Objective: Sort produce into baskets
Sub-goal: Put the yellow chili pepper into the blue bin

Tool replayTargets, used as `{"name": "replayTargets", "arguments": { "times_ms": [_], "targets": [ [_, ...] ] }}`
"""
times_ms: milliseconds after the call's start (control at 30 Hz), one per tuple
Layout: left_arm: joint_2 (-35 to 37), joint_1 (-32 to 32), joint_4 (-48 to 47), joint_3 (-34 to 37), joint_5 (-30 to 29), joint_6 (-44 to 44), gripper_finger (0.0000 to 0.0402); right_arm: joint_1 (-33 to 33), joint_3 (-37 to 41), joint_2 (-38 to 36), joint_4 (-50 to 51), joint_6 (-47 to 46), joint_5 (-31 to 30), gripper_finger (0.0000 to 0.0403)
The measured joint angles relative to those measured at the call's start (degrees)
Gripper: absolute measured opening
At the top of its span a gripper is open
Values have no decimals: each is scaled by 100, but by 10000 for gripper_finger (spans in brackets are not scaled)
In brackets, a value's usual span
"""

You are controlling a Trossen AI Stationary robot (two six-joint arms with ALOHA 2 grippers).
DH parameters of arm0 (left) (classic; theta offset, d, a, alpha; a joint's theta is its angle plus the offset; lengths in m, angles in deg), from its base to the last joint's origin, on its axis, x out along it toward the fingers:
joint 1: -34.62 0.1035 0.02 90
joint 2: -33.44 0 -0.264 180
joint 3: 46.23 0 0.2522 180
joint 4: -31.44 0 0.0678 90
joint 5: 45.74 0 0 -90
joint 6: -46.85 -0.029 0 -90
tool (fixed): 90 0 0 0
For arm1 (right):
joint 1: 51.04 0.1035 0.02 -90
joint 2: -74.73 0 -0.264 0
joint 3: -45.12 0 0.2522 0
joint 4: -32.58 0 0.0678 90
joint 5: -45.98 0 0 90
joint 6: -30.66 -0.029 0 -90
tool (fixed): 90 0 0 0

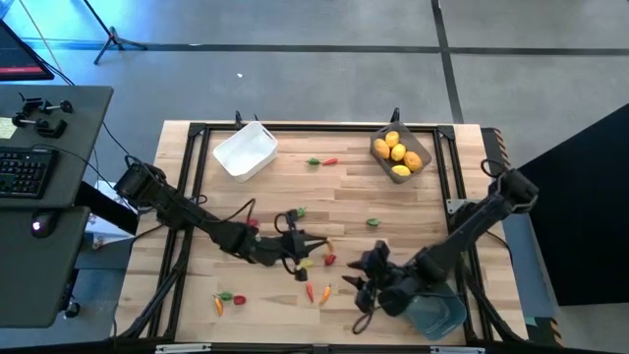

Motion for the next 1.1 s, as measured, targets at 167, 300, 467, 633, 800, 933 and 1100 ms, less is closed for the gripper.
{"name": "replayTargets", "arguments": {
  "times_ms": [167, 300, 467, 633, 800, 933, 1100],
  "targets": [
    [0, 56, 252, 0, -73, -71, 0, -464, 2, 96, -592, 446, -553, 193],
    [11, 117, 285, 0, -121, -179, 0, -730, 2, 96, -899, 735, -588, 200],
    [27, 160, 284, 0, 122, -36, 0, -900, 2, 98, -1022, 727, -418, 186],
    [28, 84, 269, 0, 202, -22, 0, -822, 2, 98, -1000, 882, -418, 123],
    [28, 26, 402, 0, 201, -159, 0, -765, 2, 98, -979, 930, -430, 29],
    [33, -10, 401, 0, 265, -302, 21, -723, -5, 80, -904, 991, -336, 14],
    [35, -48, 435, 0, 681, -341, 78, -672, -288, -69, -60, 854, 263, 10]
  ]
}}
